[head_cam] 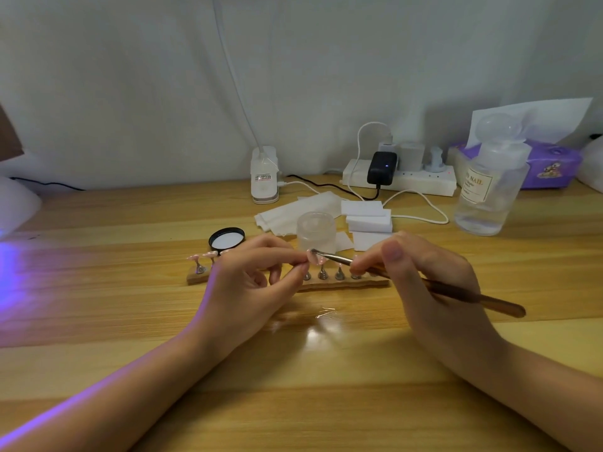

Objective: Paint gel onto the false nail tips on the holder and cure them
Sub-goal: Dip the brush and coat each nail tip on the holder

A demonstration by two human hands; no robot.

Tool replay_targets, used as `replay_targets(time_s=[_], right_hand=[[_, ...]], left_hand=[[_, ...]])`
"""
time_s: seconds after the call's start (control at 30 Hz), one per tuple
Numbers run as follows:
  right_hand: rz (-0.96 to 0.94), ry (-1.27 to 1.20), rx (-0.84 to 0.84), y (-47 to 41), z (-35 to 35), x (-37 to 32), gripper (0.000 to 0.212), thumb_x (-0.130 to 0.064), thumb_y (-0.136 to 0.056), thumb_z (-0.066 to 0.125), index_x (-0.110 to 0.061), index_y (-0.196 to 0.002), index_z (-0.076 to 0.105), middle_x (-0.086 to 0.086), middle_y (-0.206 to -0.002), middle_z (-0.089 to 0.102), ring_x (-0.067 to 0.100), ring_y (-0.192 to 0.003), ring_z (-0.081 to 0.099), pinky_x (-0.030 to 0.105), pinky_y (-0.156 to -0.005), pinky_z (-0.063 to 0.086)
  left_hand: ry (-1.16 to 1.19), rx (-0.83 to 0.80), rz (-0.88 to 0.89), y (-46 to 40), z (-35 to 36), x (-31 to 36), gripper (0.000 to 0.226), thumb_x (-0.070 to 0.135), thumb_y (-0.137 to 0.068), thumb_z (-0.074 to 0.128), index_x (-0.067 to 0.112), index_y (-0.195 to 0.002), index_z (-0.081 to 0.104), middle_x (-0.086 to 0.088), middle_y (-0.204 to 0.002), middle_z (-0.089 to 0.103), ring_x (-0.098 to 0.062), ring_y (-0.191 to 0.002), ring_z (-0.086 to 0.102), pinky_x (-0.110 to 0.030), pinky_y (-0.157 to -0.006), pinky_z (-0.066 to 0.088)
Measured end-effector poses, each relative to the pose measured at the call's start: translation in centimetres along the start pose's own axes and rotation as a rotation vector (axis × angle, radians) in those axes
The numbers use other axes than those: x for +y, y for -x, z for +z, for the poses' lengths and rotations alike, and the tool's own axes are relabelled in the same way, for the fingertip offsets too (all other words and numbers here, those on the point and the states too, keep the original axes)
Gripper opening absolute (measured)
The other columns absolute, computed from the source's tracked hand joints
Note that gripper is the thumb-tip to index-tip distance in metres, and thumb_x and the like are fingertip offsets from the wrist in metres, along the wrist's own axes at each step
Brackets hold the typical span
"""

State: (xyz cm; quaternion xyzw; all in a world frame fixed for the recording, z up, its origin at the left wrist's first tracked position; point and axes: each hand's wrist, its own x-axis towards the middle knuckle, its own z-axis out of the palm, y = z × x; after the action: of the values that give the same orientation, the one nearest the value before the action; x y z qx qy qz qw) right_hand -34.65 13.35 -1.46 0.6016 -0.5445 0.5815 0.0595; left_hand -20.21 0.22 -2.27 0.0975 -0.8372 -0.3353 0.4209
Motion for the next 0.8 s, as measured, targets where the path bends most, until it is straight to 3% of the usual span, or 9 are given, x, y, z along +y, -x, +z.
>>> replay_targets(time_s=[0.17, 0.4, 0.53, 0.6, 0.7, 0.8], right_hand=[[0.036, -0.091, 0.047, 0.52, -0.46, 0.08, 0.036, -0.033, -0.092, 0.038, -0.023, -0.07, 0.064, -0.01, -0.067, 0.065, 0.002, -0.071, 0.062, 0.024, -0.073, 0.045], [0.015, -0.027, -0.015, 0.11, 0.02, 0.01, 0.033, -0.037, -0.092, 0.035, -0.022, -0.084, 0.064, -0.009, -0.08, 0.066, 0.004, -0.079, 0.062, 0.024, -0.073, 0.048], [0.036, -0.068, 0.025, 0.49, -0.25, 0.06, 0.041, -0.041, -0.093, 0.035, -0.023, -0.073, 0.065, -0.011, -0.071, 0.065, 0.0, -0.074, 0.062, 0.024, -0.075, 0.046], [0.052, -0.081, 0.048, 0.58, -0.43, 0.1, 0.039, -0.035, -0.092, 0.036, -0.021, -0.069, 0.065, -0.009, -0.068, 0.065, 0.003, -0.071, 0.062, 0.026, -0.072, 0.046], [0.025, -0.045, 0.021, 0.37, -0.3, -0.02, 0.038, -0.035, -0.094, 0.034, -0.02, -0.077, 0.065, -0.01, -0.076, 0.065, 0.003, -0.076, 0.062, 0.023, -0.072, 0.047], [-0.007, -0.012, -0.041, 0.23, 0.06, -0.02, 0.037, -0.036, -0.093, 0.033, -0.019, -0.083, 0.065, -0.007, -0.079, 0.066, 0.004, -0.079, 0.062, 0.024, -0.073, 0.048]], left_hand=[[0.005, -0.002, -0.005, 0.02, 0.05, -0.01, 0.016, 0.013, -0.076, 0.067, 0.017, -0.091, 0.072, 0.002, -0.08, 0.063, -0.015, -0.059, 0.047, -0.025, -0.044, 0.036], [-0.005, -0.012, -0.008, 0.05, 0.01, 0.06, 0.016, 0.015, -0.076, 0.066, 0.014, -0.091, 0.073, 0.0, -0.081, 0.063, -0.016, -0.059, 0.048, -0.025, -0.046, 0.038], [-0.006, -0.007, -0.015, 0.06, 0.01, 0.17, 0.017, 0.017, -0.076, 0.066, 0.017, -0.091, 0.072, 0.001, -0.081, 0.063, -0.017, -0.059, 0.048, -0.022, -0.046, 0.037], [-0.007, -0.01, -0.015, 0.07, 0.0, 0.22, 0.017, 0.016, -0.076, 0.066, 0.016, -0.091, 0.072, 0.001, -0.08, 0.062, -0.016, -0.059, 0.048, -0.02, -0.047, 0.037], [-0.016, -0.014, -0.012, 0.06, -0.03, 0.29, 0.016, 0.015, -0.076, 0.066, 0.015, -0.091, 0.073, 0.001, -0.08, 0.062, -0.014, -0.058, 0.048, -0.016, -0.048, 0.036], [-0.005, -0.012, -0.013, 0.06, -0.03, 0.33, 0.014, 0.016, -0.077, 0.069, 0.021, -0.091, 0.071, 0.001, -0.08, 0.063, -0.017, -0.059, 0.049, -0.022, -0.046, 0.038]])
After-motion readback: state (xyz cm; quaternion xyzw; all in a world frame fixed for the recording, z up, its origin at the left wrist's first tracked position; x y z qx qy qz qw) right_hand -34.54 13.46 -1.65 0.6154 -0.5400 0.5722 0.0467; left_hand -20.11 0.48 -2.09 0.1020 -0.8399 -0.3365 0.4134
